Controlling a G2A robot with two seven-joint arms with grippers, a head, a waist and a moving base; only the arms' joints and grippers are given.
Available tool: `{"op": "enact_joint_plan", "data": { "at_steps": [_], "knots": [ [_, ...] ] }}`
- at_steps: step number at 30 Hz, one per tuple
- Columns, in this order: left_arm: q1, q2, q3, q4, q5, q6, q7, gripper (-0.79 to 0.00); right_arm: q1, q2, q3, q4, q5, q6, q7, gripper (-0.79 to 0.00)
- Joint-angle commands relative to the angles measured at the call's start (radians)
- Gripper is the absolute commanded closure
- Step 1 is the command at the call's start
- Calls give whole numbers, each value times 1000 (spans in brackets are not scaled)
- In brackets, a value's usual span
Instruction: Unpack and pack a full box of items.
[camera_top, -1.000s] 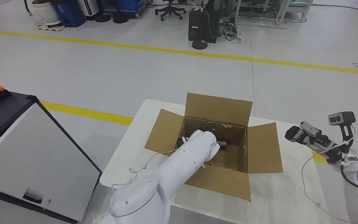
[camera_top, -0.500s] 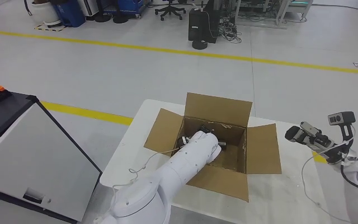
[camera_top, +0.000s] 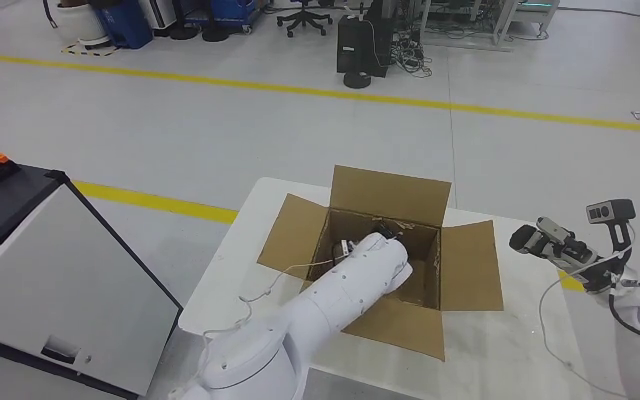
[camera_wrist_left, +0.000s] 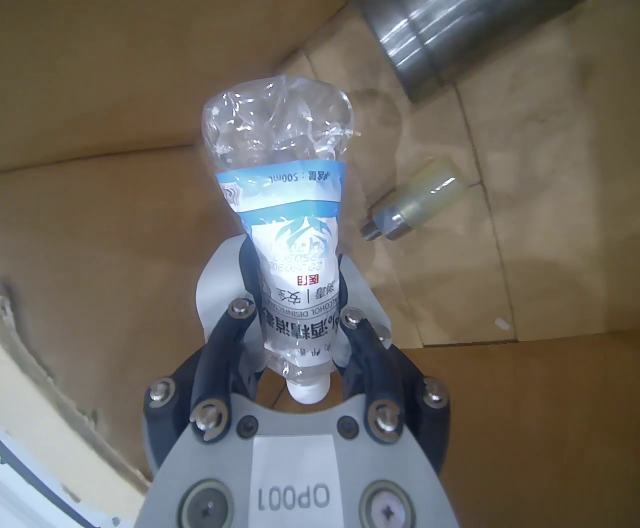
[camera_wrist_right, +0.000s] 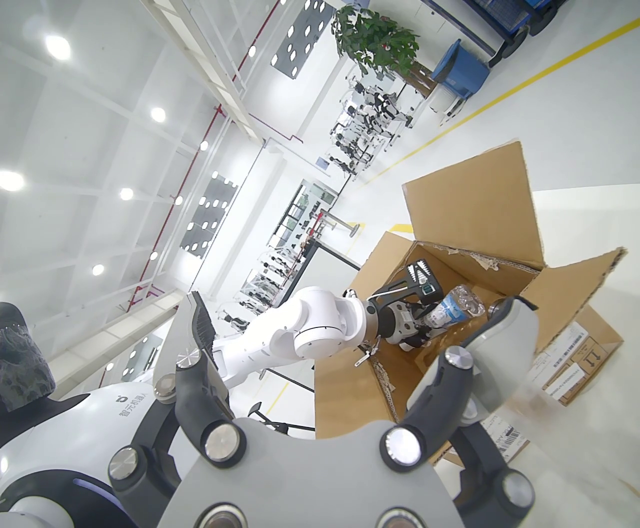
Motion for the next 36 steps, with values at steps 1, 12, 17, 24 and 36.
{"op": "enact_joint_plan", "data": {
  "at_steps": [1, 12, 17, 24, 36],
  "knots": [
    [1, 3, 4, -35, 17, -3, -27, 0, 0, 0, 0, 0, 0, 0, 0, -785],
    [66, 75, -4, -399, 204, 60, -244, 0, 0, 0, 0, 0, 0, 0, 0, -785],
    [66, 75, -4, -399, 204, 60, -244, 0, 0, 0, 0, 0, 0, 0, 0, -785],
    [66, 75, -4, -399, 204, 60, -244, 0, 0, 0, 0, 0, 0, 0, 0, -785],
    [78, 79, -22, -418, 214, 69, -221, 0, 0, 0, 0, 0, 0, 0, 0, -785]
  ]
}}
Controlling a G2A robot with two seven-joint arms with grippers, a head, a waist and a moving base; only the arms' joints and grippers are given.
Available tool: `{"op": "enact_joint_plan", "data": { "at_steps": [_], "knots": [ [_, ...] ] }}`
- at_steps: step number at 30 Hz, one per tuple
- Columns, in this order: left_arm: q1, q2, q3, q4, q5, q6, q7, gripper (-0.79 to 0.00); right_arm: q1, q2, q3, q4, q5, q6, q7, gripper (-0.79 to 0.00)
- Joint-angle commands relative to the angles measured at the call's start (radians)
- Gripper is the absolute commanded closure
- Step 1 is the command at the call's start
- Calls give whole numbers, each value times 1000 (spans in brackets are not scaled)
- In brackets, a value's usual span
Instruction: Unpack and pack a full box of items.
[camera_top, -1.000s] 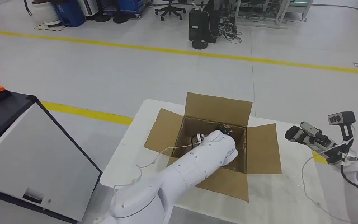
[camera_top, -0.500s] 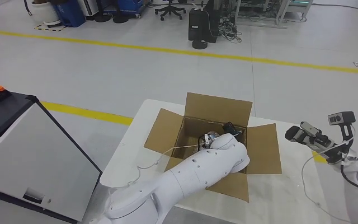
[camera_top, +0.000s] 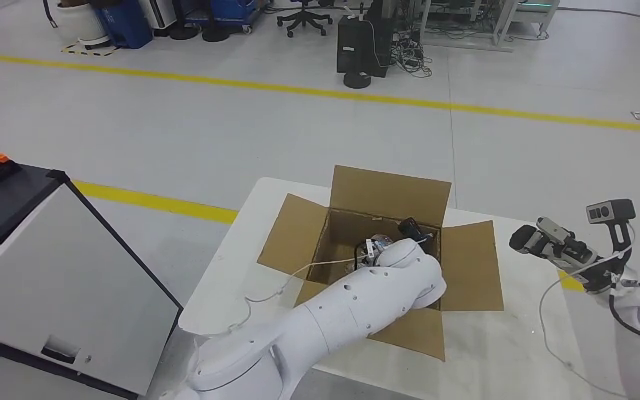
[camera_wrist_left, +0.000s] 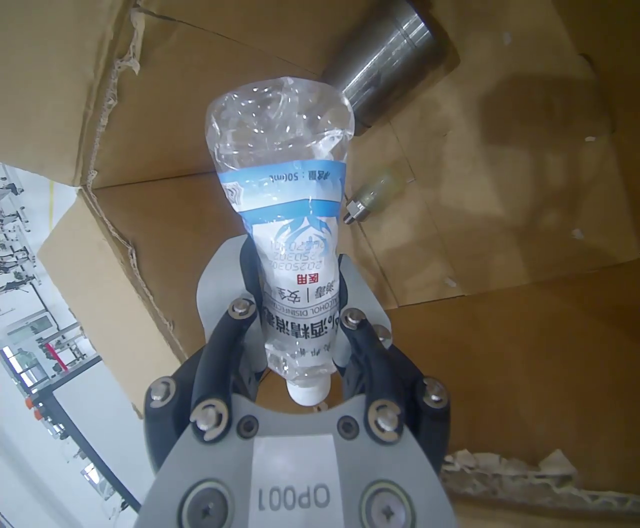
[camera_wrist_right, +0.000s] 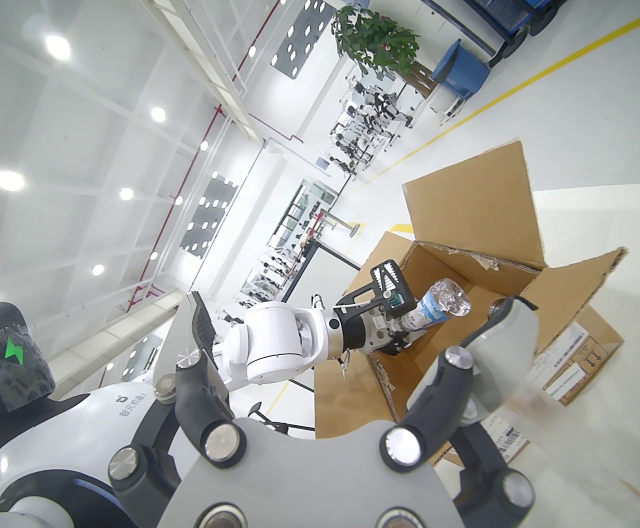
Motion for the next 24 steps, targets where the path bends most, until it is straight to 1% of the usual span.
{"op": "enact_joint_plan", "data": {
  "at_steps": [1, 6, 9, 13, 18, 24],
  "knots": [
    [4, 3, -14, -27, 16, 16, -3, 0, 0, 0, 0, 0, 0, 0, 0, -785],
    [22, 18, -54, -140, 63, 49, -59, 0, 0, 0, 0, 0, 0, 0, 0, -785],
    [35, 33, -85, -224, 95, 46, -119, 0, 0, 0, 0, 0, 0, 0, 0, -785],
    [61, 58, -140, -353, 141, 13, -210, 0, 0, 0, 0, 0, 0, 0, 0, -785],
    [113, 86, -201, -483, 208, -31, -210, 0, 0, 0, 0, 0, 0, 0, 0, -785],
    [195, 111, -270, -619, 313, -82, -210, 0, 0, 0, 0, 0, 0, 0, 0, -785]
  ]
}}
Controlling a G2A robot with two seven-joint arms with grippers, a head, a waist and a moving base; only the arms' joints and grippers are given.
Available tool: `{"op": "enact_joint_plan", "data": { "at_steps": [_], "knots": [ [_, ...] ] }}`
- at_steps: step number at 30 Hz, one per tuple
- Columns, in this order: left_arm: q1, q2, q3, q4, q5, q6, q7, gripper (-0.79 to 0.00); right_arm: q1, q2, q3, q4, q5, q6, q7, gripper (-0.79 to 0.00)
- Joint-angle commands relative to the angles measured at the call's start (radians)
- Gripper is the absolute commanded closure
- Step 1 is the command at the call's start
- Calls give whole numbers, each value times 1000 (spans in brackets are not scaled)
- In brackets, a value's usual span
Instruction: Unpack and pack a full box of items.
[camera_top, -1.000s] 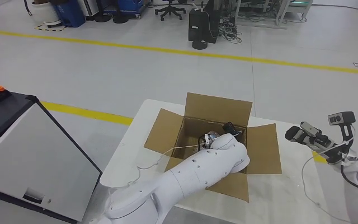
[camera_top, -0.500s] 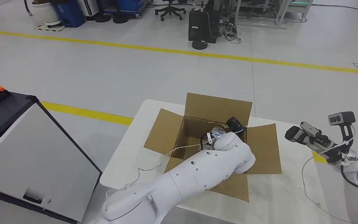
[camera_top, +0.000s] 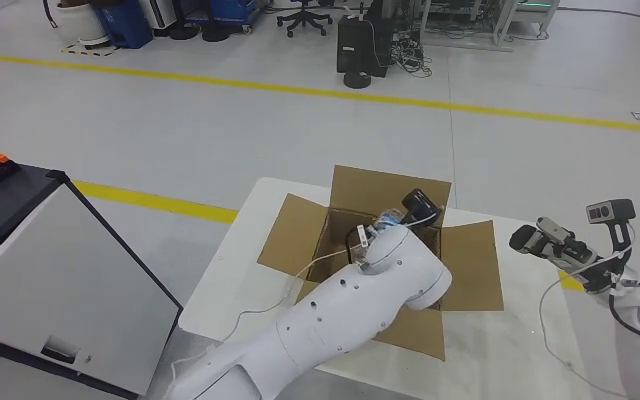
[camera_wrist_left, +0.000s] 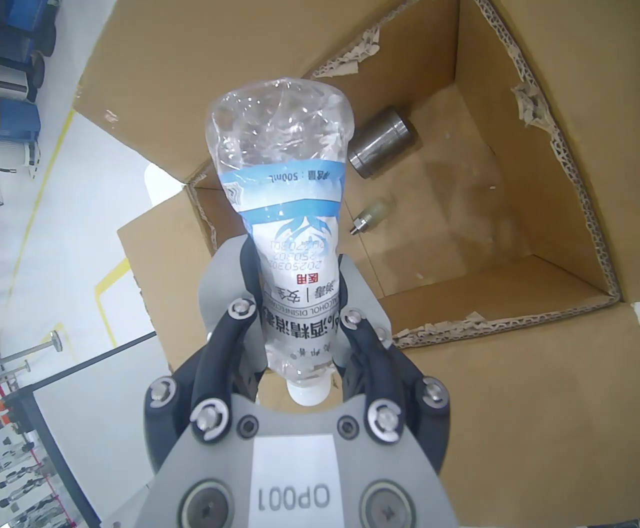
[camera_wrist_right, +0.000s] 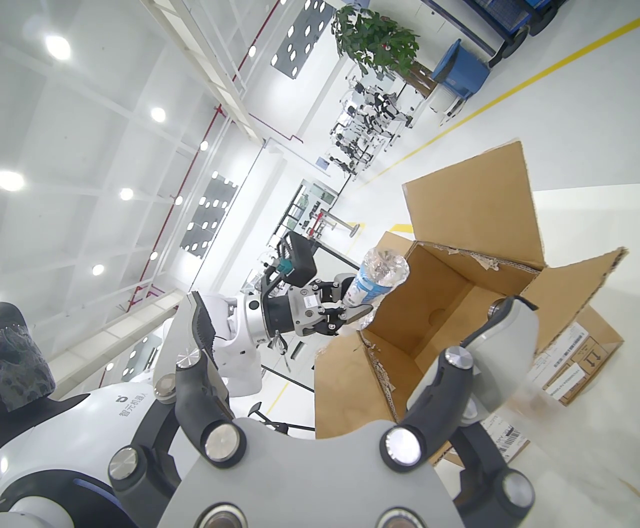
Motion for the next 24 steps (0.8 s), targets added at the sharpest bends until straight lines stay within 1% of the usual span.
{"op": "enact_joint_plan", "data": {
  "at_steps": [1, 3, 6, 8, 24],
  "knots": [
    [36, 7, -23, -54, 49, -25, 0, 0, 0, 0, 0, 0, 0, 0, 0, -785],
    [73, 11, -45, -103, 111, -45, 0, 0, 0, 0, 0, 0, 0, 0, 0, -785],
    [142, 8, -73, -186, 184, -81, 0, 0, 0, 0, 0, 0, 0, 0, 0, -785],
    [185, 4, -90, -245, 241, -66, 0, 0, 0, 0, 0, 0, 0, 0, 0, -785],
    [185, 4, -90, -245, 241, -66, 0, 0, 0, 0, 0, 0, 0, 0, 0, -785]
  ]
}}
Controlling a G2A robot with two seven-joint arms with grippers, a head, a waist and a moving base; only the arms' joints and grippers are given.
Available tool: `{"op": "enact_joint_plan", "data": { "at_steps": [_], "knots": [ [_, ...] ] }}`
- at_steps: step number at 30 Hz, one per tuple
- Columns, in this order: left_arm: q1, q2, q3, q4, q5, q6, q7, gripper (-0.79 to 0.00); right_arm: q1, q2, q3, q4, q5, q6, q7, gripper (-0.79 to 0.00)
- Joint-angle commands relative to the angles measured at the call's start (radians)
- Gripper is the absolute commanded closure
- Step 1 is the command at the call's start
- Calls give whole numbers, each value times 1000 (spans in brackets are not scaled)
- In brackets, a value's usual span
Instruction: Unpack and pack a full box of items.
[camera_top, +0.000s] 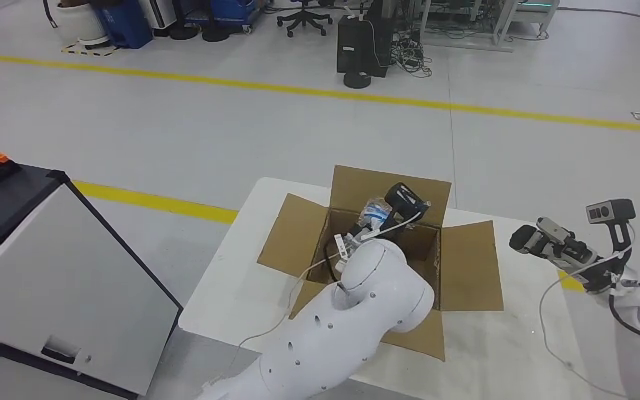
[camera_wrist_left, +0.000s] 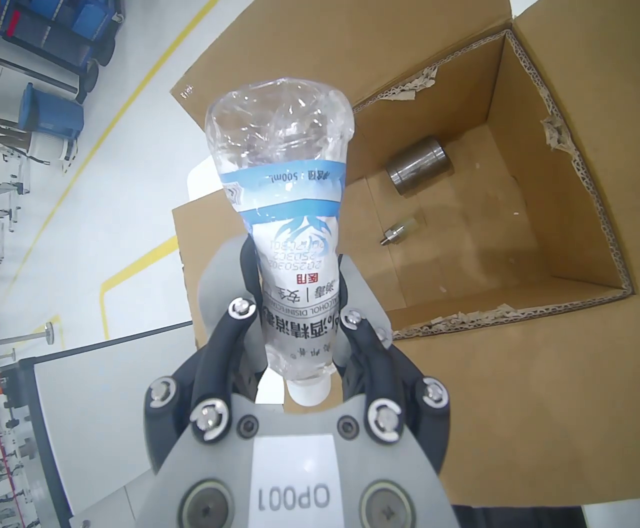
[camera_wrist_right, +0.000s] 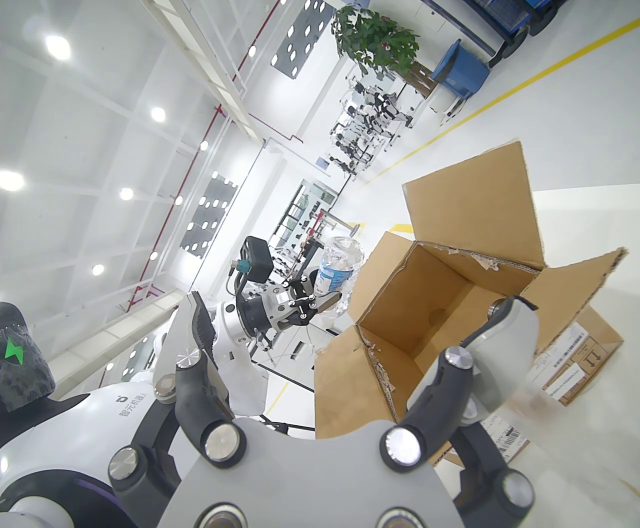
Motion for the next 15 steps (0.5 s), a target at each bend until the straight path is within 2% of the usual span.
{"op": "enact_joint_plan", "data": {
  "at_steps": [1, 7, 15],
  "knots": [
    [0, 0, 0, 0, 0, 0, 0, 0, 0, 0, 0, 0, 0, 0, 0, -785],
    [13, 1, -5, 5, -15, -8, 14, 0, 0, 0, 0, 0, 0, 0, 0, -785],
    [15, -2, -79, -94, 19, -31, 0, 0, 0, 0, 0, 0, 0, 0, 0, -785]
  ]
}}
